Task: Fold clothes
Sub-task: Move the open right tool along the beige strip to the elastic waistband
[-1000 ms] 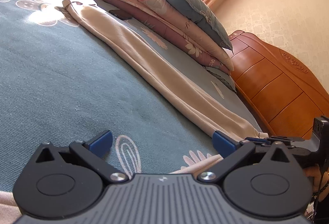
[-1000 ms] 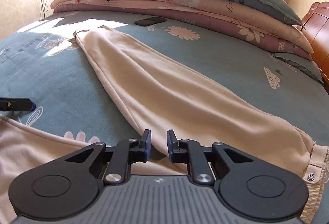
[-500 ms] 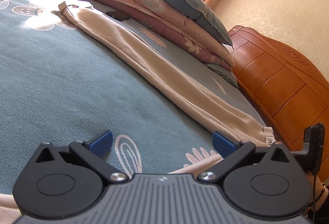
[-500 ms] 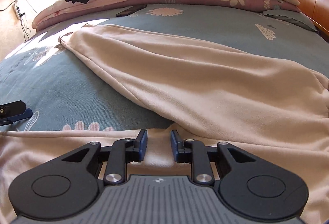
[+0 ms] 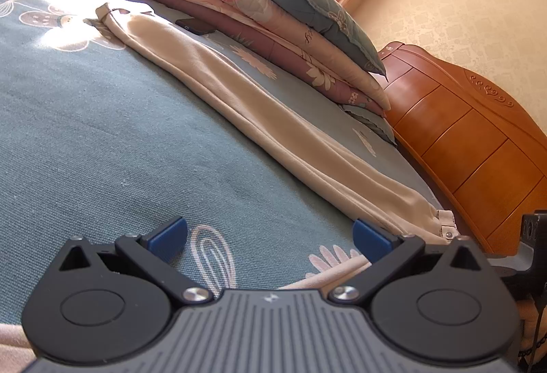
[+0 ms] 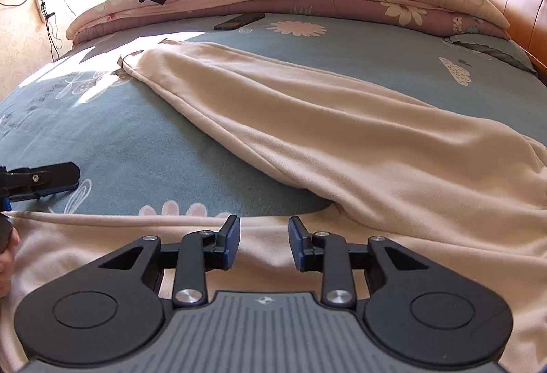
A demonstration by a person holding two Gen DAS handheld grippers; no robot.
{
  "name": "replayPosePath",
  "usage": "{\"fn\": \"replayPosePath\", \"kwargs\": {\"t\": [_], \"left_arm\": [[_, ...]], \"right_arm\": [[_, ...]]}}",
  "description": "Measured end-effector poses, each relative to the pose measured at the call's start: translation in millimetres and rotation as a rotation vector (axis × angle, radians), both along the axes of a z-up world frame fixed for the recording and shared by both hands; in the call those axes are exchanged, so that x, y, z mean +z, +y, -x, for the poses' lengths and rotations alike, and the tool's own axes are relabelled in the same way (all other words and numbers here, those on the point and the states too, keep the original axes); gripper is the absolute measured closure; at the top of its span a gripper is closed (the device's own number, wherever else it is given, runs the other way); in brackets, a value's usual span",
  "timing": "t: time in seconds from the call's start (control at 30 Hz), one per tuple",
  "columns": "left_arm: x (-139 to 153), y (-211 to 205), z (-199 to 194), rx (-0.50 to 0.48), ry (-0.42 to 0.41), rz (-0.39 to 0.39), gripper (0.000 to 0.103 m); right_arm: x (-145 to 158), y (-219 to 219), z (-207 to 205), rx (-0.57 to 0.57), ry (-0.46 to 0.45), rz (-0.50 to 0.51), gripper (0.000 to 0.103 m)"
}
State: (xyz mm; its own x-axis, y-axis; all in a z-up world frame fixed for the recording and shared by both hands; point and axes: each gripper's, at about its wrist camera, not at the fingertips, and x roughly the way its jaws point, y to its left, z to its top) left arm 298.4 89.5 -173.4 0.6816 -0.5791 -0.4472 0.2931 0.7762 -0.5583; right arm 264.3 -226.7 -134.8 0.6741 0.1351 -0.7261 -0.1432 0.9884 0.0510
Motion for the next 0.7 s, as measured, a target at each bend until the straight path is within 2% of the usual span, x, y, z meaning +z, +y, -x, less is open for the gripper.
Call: {"fn": "replayPosePath", "kwargs": {"t": [0.07,0.13,0.17,0.27,0.33,0.4,0.47,0.53,0.6,0.7], "left_arm": [[0.1,0.1,-0.3,0.0,0.0,0.001,0.001],[0.1,1.2,-0.5,-0.001,-0.001,0.0,0.001],[0.0,1.5,-0.9,-0.001,-0.001,-0.001,0.001],[1.2,-1.5,-1.2,0.004,0.0,-0.001,0.001],[1.5,-1.8,-2.4,0.006,0.003,0.003,0.001],[1.4,-1.4,-3.7,0.007,0.007,0.008,0.001],[1.1,-1.6,-4.0,0.007,0.006,0.008,0.001],[1.0,-2.2,-4.9,0.006,0.006,0.005,0.001],[0.6,-2.8,-6.0,0.006,0.004,0.001,0.001],[0.0,-3.4,-7.4,0.004,0.002,-0.005,0.001]], "right_arm": [[-16.0,7.1,-7.9,0.003,0.024,0.037,0.067],[-22.6,11.0,-16.9,-0.012,-0.026,0.024,0.061],[-22.6,13.3,-24.0,-0.015,-0.042,0.02,0.059],[-27.0,14.0,-51.0,-0.044,-0.012,-0.026,0.059],[-16.2,11.6,-55.1,-0.039,0.006,-0.04,0.06],[4.1,6.3,-42.1,-0.042,-0.048,-0.059,0.06],[26.8,-0.3,-19.4,-0.059,-0.099,-0.065,0.053],[34.8,-7.4,-1.4,-0.071,-0.092,-0.059,0.051],[26.6,-10.4,7.5,-0.076,-0.037,-0.038,0.051],[-2.3,-10.0,2.4,-0.084,0.016,-0.002,0.051]]}}
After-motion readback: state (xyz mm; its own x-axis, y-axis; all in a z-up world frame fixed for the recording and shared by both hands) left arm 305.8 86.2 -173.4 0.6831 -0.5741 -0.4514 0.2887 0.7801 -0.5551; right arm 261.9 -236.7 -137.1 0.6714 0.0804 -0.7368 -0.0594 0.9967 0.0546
